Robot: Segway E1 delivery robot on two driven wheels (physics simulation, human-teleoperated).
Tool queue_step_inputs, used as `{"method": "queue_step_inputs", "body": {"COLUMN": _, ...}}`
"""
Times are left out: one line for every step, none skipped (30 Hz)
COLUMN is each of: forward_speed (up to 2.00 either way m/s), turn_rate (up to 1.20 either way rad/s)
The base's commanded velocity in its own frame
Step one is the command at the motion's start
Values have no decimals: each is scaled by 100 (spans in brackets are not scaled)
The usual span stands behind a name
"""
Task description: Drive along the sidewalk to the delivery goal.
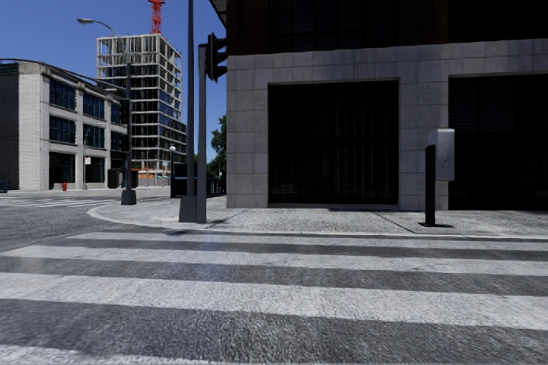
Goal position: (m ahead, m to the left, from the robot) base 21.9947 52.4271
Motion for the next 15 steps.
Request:
{"method": "queue_step_inputs", "body": {"forward_speed": 200, "turn_rate": 0}}
{"method": "queue_step_inputs", "body": {"forward_speed": 200, "turn_rate": 0}}
{"method": "queue_step_inputs", "body": {"forward_speed": 200, "turn_rate": 0}}
{"method": "queue_step_inputs", "body": {"forward_speed": 200, "turn_rate": 0}}
{"method": "queue_step_inputs", "body": {"forward_speed": 200, "turn_rate": 0}}
{"method": "queue_step_inputs", "body": {"forward_speed": 200, "turn_rate": 0}}
{"method": "queue_step_inputs", "body": {"forward_speed": 200, "turn_rate": 0}}
{"method": "queue_step_inputs", "body": {"forward_speed": 200, "turn_rate": 0}}
{"method": "queue_step_inputs", "body": {"forward_speed": 200, "turn_rate": 0}}
{"method": "queue_step_inputs", "body": {"forward_speed": 200, "turn_rate": 0}}
{"method": "queue_step_inputs", "body": {"forward_speed": 200, "turn_rate": 0}}
{"method": "queue_step_inputs", "body": {"forward_speed": 200, "turn_rate": 0}}
{"method": "queue_step_inputs", "body": {"forward_speed": 200, "turn_rate": 0}}
{"method": "queue_step_inputs", "body": {"forward_speed": 200, "turn_rate": 0}}
{"method": "queue_step_inputs", "body": {"forward_speed": 200, "turn_rate": 0}}
